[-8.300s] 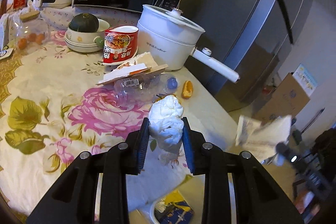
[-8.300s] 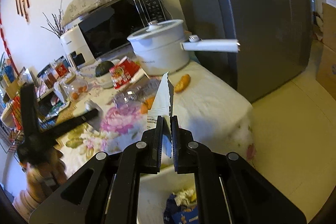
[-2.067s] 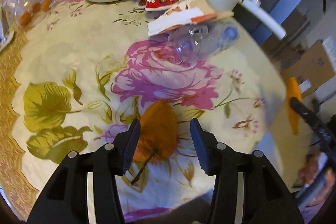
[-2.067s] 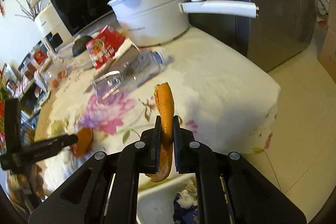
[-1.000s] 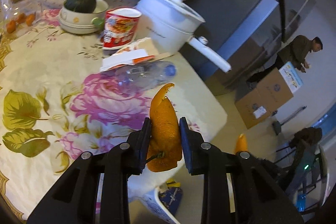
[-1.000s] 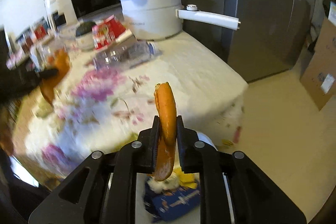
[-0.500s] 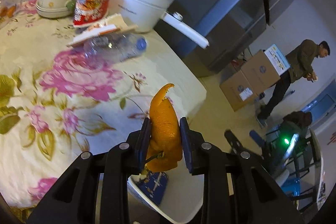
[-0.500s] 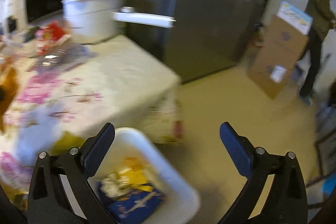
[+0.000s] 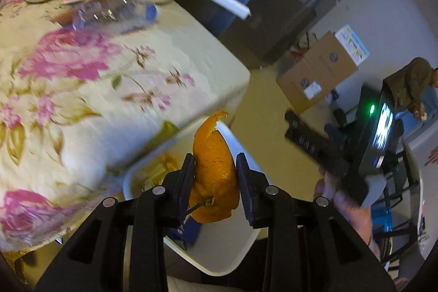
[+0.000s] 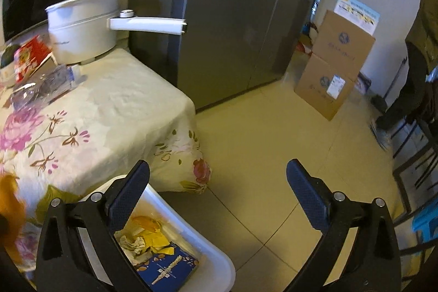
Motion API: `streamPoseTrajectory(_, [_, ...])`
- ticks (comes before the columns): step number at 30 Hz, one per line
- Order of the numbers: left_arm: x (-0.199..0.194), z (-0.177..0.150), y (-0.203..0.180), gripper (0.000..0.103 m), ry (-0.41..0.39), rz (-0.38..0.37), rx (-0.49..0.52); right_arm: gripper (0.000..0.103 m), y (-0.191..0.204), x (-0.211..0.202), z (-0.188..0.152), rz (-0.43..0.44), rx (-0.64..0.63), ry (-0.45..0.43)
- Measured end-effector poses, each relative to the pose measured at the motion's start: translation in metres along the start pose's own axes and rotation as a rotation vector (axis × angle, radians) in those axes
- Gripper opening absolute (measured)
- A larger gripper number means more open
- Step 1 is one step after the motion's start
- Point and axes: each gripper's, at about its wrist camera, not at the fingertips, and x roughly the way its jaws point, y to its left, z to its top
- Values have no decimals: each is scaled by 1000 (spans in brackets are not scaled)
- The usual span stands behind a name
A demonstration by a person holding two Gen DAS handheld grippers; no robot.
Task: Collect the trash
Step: 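Carry both orange peels over the white bin and open both grippers, then reach the left gripper to the brown cardboard strip and grasp it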
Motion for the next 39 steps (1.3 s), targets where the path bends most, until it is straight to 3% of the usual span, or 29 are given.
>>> streamPoseTrajectory(3, [13,-7,-5,33,41,-3,15,96,-1,2,0,-4,4,8])
streamPoseTrajectory(8, [29,-15,-16,56,108,-7,49,96,-2,3,1,7,10,10])
streamPoseTrajectory(14, [32,-15,-14,59,105,40,60,96,-4,3,1,19,24,16])
streamPoseTrajectory(17, [27,-11,-6,59,79,76,44,96,-1,5,0,25,19,24])
streamPoseTrajectory(20, [19,-6,5,71,29,126,17,96,8,6,-3,38,-9,34])
streamPoseTrajectory(30, [-7,24,52,71,-105,289,-64,96,57,1,-15,118,-141,60])
streamPoseTrajectory(39, [-31,91,96,71,-234,456,-63,96,84,-6,-18,153,-232,59])
